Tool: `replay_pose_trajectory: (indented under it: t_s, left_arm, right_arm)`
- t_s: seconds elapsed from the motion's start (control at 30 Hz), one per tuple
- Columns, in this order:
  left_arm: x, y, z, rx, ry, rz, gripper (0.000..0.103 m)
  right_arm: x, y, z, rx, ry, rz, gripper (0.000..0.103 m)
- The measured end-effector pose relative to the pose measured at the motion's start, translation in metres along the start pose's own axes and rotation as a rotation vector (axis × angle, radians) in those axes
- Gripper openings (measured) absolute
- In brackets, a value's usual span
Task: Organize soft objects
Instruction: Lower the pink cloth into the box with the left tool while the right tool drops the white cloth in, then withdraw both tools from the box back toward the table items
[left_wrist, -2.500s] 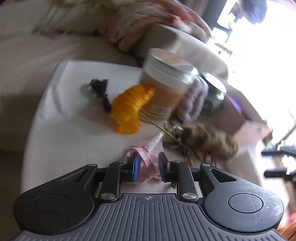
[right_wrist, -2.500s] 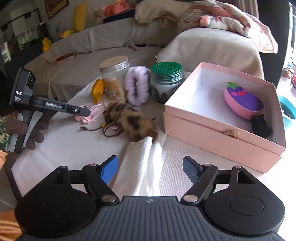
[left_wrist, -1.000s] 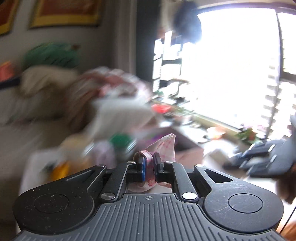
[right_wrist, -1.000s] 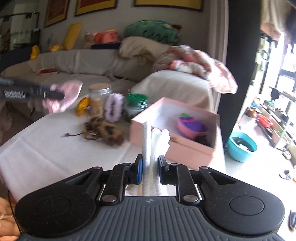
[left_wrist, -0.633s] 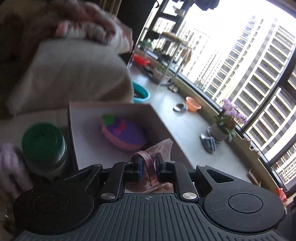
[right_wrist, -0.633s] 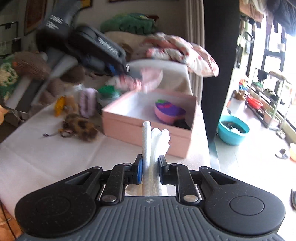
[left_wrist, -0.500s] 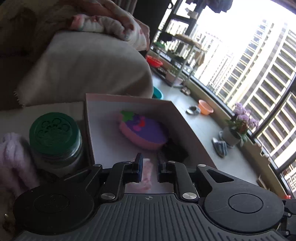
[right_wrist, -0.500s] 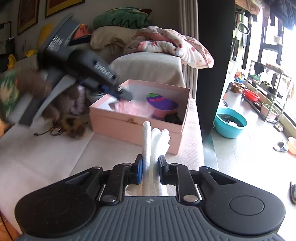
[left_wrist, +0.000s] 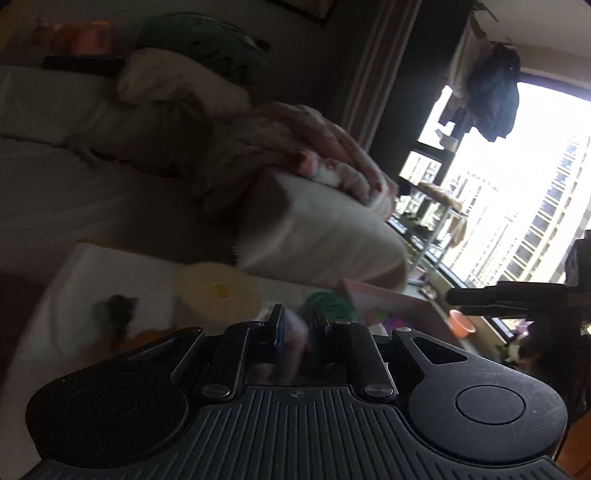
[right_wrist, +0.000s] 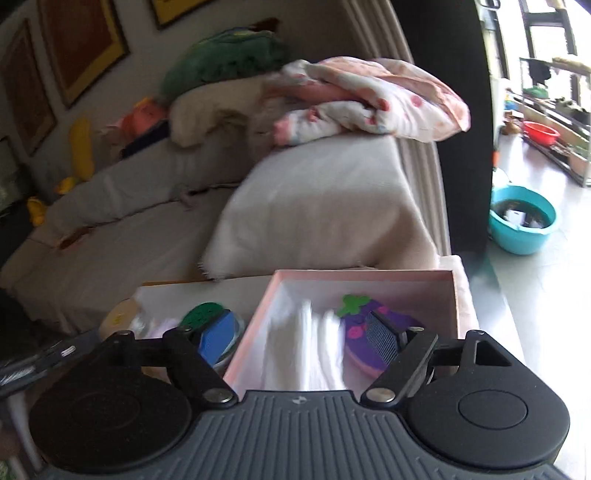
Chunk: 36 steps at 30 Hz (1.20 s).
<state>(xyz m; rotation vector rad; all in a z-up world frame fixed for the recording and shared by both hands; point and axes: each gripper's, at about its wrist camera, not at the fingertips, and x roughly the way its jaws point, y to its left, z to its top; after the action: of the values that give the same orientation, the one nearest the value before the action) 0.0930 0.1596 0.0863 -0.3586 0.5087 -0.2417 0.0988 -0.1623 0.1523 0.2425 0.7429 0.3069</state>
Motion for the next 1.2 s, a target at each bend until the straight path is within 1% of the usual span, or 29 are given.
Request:
replay_pose_trajectory:
  t_s: [0.07, 0.13, 0.23, 0.3, 0.33, 0.37, 0.43, 0.47, 0.5, 0.53, 0.63, 0.7, 0.77, 0.83, 0.87, 0.97, 1.07, 1.2]
  left_arm:
    - [-0.008, 0.026, -0.011, -0.019, -0.004, 0.083, 0.016]
    - [-0.016, 0.056, -0.018, -0.071, -0.020, 0.137, 0.016]
    - [-0.025, 0.095, -0.029, -0.178, -0.031, 0.210, 0.016]
    - [-0.028, 0.108, -0.033, -0.207, -0.028, 0.231, 0.016]
    - [-0.027, 0.111, -0.034, -0.207, -0.018, 0.228, 0.016]
    - [-0.023, 0.110, -0.033, -0.198, -0.008, 0.220, 0.016]
    - [-0.017, 0.104, -0.033, -0.169, 0.006, 0.188, 0.016]
    - [-0.014, 0.099, -0.032, -0.160, 0.011, 0.165, 0.016]
    - [-0.016, 0.094, -0.034, -0.150, 0.005, 0.144, 0.016]
    - [-0.016, 0.088, -0.035, -0.135, -0.008, 0.131, 0.016]
    - [-0.004, 0.071, -0.030, -0.095, -0.049, 0.165, 0.016]
    - [0.004, 0.065, -0.026, -0.070, -0.047, 0.179, 0.016]
    - [0.015, 0.062, -0.024, -0.031, -0.020, 0.195, 0.016]
    - [0.026, 0.062, -0.024, -0.011, 0.017, 0.226, 0.016]
    - [0.029, 0.062, -0.026, -0.009, 0.043, 0.230, 0.016]
    - [0.023, 0.057, -0.036, 0.017, 0.099, 0.207, 0.016]
    - [0.008, 0.051, -0.051, 0.062, 0.164, 0.191, 0.016]
    - [-0.016, 0.042, -0.069, 0.080, 0.241, 0.148, 0.016]
  right_arm:
    - [-0.001, 0.006, -0.012, -0.023, -0.012, -0.044, 0.079]
    - [-0.002, 0.015, -0.027, -0.077, -0.014, -0.067, 0.079]
    - [-0.008, 0.039, -0.056, -0.224, -0.036, -0.130, 0.079]
    - [-0.012, 0.055, -0.077, -0.313, -0.055, -0.163, 0.081]
    - [-0.013, 0.061, -0.086, -0.338, -0.052, -0.160, 0.082]
    - [-0.013, 0.066, -0.094, -0.347, -0.041, -0.142, 0.082]
    - [-0.013, 0.071, -0.106, -0.339, -0.005, -0.071, 0.082]
    - [-0.013, 0.075, -0.113, -0.334, 0.003, -0.047, 0.085]
    - [-0.016, 0.079, -0.121, -0.343, -0.019, -0.048, 0.087]
    - [-0.016, 0.084, -0.128, -0.363, -0.022, -0.044, 0.087]
    - [-0.018, 0.098, -0.149, -0.434, -0.034, -0.044, 0.087]
    - [-0.020, 0.105, -0.162, -0.465, -0.024, -0.011, 0.087]
    - [-0.021, 0.110, -0.172, -0.475, -0.003, 0.015, 0.087]
    - [-0.024, 0.112, -0.182, -0.480, -0.003, 0.017, 0.087]
    - [-0.025, 0.111, -0.186, -0.478, -0.004, 0.016, 0.087]
    - [-0.028, 0.105, -0.194, -0.460, -0.004, 0.013, 0.087]
    - [-0.029, 0.096, -0.199, -0.435, 0.007, 0.007, 0.087]
    - [-0.031, 0.087, -0.198, -0.390, -0.001, -0.002, 0.087]
